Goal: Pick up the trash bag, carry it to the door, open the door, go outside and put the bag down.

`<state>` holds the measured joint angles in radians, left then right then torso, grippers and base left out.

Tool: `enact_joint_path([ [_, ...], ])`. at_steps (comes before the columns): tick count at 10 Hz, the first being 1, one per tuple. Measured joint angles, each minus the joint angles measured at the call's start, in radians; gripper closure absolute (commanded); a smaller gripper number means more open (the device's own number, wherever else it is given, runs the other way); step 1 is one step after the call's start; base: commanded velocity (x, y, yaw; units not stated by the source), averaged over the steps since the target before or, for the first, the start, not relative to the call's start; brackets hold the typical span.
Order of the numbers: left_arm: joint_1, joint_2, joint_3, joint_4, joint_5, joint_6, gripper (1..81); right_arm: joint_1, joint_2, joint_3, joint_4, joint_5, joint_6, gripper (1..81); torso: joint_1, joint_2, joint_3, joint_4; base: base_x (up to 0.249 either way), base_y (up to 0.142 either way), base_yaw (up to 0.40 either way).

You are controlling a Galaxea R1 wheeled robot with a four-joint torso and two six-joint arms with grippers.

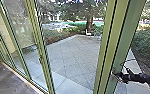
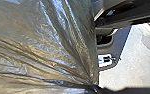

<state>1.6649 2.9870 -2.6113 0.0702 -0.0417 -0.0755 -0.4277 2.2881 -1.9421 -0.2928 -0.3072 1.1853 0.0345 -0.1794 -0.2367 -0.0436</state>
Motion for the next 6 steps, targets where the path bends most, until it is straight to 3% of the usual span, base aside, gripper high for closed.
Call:
enact_joint_path([
  [6, 0.0, 0.006, 0.0, 0.001, 0.0, 0.001, 81.1, 0.117, -0.1, 0.137, -0.122, -0.087, 0.048, 1.0, 0.001, 0.001, 0.0, 0.0, 0.0, 0.0, 0.0],
])
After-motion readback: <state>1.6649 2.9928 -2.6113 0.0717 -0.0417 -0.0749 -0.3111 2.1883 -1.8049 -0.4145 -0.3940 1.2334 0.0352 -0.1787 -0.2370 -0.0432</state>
